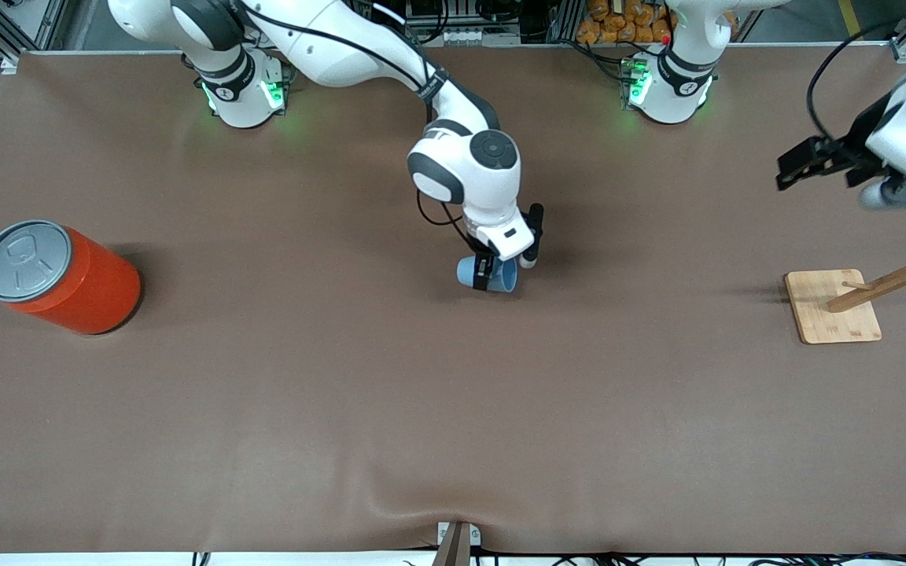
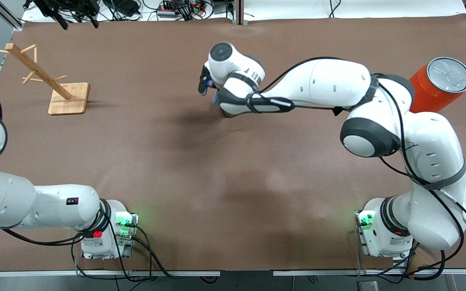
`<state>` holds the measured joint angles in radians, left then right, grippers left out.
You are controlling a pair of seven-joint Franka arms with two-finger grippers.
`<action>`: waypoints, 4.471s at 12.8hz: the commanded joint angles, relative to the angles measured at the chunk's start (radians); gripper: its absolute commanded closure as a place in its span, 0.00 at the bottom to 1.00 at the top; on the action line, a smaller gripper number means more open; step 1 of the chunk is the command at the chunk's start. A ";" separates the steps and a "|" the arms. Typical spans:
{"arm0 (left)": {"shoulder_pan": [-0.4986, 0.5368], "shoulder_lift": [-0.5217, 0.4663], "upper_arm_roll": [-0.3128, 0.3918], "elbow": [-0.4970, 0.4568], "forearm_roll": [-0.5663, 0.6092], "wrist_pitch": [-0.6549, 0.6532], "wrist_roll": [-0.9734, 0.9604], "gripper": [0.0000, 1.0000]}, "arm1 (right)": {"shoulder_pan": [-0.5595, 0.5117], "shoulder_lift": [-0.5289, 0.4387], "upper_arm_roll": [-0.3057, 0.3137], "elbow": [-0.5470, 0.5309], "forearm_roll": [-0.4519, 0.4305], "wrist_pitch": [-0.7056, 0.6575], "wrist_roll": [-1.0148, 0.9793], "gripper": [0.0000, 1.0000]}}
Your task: Flip cup
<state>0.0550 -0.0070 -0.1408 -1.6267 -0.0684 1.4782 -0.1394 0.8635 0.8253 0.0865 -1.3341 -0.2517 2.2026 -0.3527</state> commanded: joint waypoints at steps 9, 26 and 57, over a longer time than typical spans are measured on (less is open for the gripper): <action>0.014 0.337 -0.033 -0.045 -0.269 0.280 0.087 0.00 | 0.049 0.064 -0.014 0.070 -0.035 -0.061 0.056 0.92; -0.026 0.677 -0.034 -0.081 -0.810 0.352 0.498 0.00 | -0.047 -0.151 -0.010 0.127 0.147 -0.398 0.067 0.00; -0.259 0.722 -0.022 -0.188 -1.329 0.524 0.628 1.00 | -0.888 -0.867 0.009 -0.198 0.247 -0.721 0.464 0.00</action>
<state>-0.1932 0.7580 -0.1757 -1.8257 -1.4011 1.9878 0.5584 -0.0317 -0.0279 0.0935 -1.5162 0.0367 1.4528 0.1833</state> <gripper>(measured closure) 0.934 0.000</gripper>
